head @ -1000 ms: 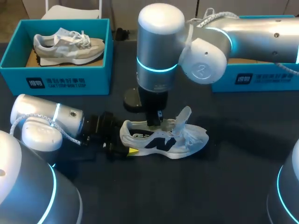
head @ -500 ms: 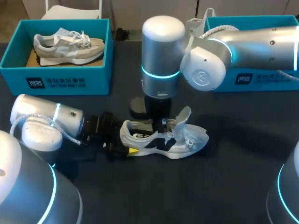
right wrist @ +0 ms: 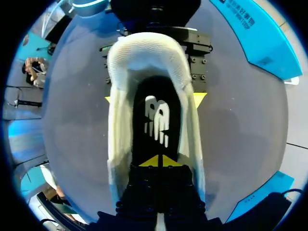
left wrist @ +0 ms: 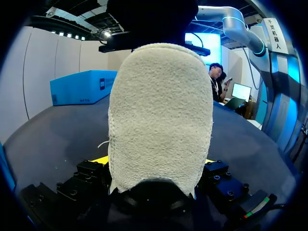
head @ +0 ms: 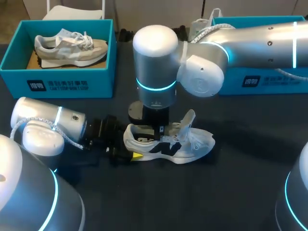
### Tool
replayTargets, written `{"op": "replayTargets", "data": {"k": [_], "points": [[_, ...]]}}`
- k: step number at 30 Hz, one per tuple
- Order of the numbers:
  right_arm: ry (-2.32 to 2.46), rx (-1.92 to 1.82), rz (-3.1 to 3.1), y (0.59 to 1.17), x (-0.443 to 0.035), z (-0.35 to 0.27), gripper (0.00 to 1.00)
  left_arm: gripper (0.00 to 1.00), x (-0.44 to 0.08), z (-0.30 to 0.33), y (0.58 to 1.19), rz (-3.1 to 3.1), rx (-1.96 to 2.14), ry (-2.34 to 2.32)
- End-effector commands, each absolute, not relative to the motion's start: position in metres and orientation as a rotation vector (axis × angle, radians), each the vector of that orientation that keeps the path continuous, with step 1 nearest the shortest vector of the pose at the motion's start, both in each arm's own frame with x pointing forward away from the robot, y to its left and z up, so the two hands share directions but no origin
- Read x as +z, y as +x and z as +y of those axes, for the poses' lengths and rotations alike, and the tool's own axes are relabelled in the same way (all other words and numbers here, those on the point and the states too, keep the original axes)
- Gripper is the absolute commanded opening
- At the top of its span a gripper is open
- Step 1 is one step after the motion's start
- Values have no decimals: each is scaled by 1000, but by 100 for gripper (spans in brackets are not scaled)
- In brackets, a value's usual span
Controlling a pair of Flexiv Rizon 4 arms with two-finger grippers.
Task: Take the shoe out of the shoebox, open the shoe tongue, remove and reinsert the insole, then place the shoe into the shoebox
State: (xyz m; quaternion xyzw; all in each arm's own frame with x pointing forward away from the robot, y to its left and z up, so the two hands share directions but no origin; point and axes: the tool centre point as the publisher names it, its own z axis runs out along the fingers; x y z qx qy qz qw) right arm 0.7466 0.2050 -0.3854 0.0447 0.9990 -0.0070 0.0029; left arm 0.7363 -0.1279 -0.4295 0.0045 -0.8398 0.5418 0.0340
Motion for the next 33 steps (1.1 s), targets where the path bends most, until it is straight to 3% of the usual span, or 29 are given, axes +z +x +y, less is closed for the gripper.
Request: {"op": "replayTargets", "data": {"k": [1,10,20,27,31,33], "points": [[161,-46,3125,750,-388,208,30,0,-434,-127,740,-2585,1663,15],[193,-40,3097,759,-399,208,41,0,-434,-127,740,-2585,1663,15],[138,20,3152,764,-435,223,44,0,-434,-127,740,-2585,1663,15],[165,77,3255,745,-468,233,26,0,-434,-127,740,-2585,1663,15],[192,116,3292,732,-482,237,0,0,-434,-127,740,-2585,1663,15],[204,122,3307,728,-486,239,0,0,-434,-127,740,-2585,1663,15]]}}
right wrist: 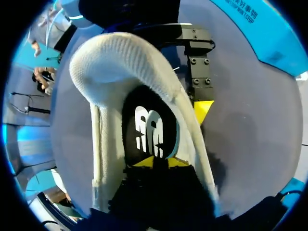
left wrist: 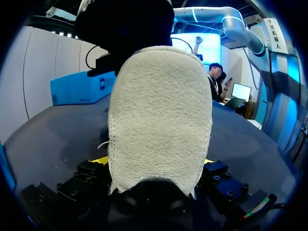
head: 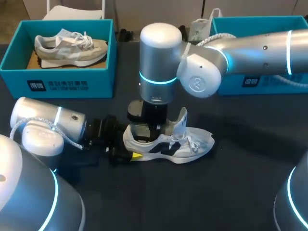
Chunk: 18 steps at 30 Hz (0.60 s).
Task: Take the shoe out of the shoebox, open the shoe tongue, remove and reinsert the insole, then place the shoe into the shoebox
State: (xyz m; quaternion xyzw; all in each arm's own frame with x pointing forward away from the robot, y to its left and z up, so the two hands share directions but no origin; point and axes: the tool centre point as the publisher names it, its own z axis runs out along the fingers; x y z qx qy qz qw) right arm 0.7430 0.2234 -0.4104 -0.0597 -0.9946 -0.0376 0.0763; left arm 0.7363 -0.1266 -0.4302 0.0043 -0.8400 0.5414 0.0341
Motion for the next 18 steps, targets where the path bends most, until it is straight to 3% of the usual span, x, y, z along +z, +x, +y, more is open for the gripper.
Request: {"op": "replayTargets", "data": {"k": [1,18], "points": [[-197,-118,-2958,725,-487,239,0,0,-434,-127,740,-2585,1663,15],[-142,-161,-2984,707,-416,197,0,0,-434,-127,740,-2585,1663,15]]}}
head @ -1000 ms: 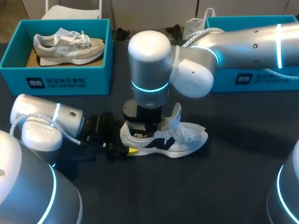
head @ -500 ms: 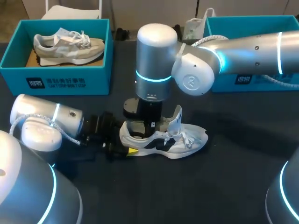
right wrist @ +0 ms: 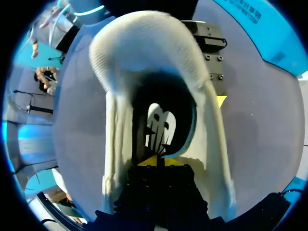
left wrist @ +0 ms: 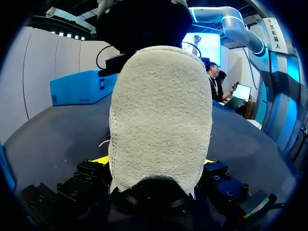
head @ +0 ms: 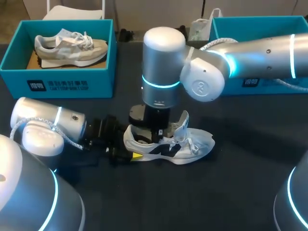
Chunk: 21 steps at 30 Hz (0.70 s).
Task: Take the shoe out of the shoebox, open the shoe tongue, remove and reinsert the insole, then place the shoe into the shoebox
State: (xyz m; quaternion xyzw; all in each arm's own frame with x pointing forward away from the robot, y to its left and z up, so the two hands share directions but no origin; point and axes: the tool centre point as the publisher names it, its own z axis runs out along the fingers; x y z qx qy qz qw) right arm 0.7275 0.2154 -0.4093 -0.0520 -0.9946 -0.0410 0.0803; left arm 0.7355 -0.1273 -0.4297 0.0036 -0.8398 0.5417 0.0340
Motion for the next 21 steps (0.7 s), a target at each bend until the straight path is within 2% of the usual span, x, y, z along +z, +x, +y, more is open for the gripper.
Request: {"op": "replayTargets", "data": {"k": [1,21], "points": [[-135,-157,-2994,708,-412,195,0,0,-434,-127,740,-2585,1663,15],[-171,-173,-3129,730,-356,160,0,0,-434,-127,740,-2585,1663,15]]}}
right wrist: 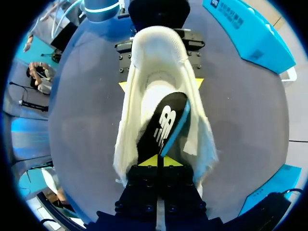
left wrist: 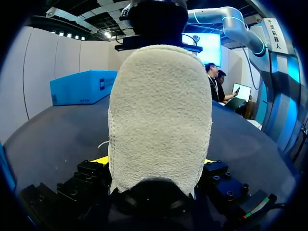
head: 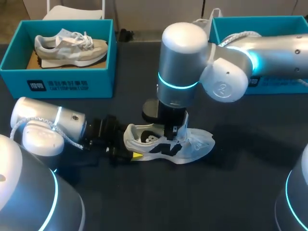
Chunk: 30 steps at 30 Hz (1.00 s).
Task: Take the shoe out of the shoebox, open the shoe tongue, remove and reinsert the insole, then place the shoe into the shoebox
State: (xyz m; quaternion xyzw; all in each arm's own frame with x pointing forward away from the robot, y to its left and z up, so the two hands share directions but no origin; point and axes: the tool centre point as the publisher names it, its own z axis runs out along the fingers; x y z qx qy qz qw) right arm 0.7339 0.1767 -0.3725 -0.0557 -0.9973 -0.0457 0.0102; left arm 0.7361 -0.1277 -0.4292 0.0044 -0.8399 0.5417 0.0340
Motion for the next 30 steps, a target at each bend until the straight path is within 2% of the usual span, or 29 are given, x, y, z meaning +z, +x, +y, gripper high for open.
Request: {"op": "replayTargets", "data": {"k": [1,13,30], "points": [[-169,-175,-3129,731,-354,159,0,0,-434,-127,740,-2585,1663,15],[-121,-210,-3141,733,-334,143,0,0,-434,-127,740,-2585,1663,15],[191,-435,-2924,753,-326,184,0,0,-434,-127,740,-2585,1663,15]]}}
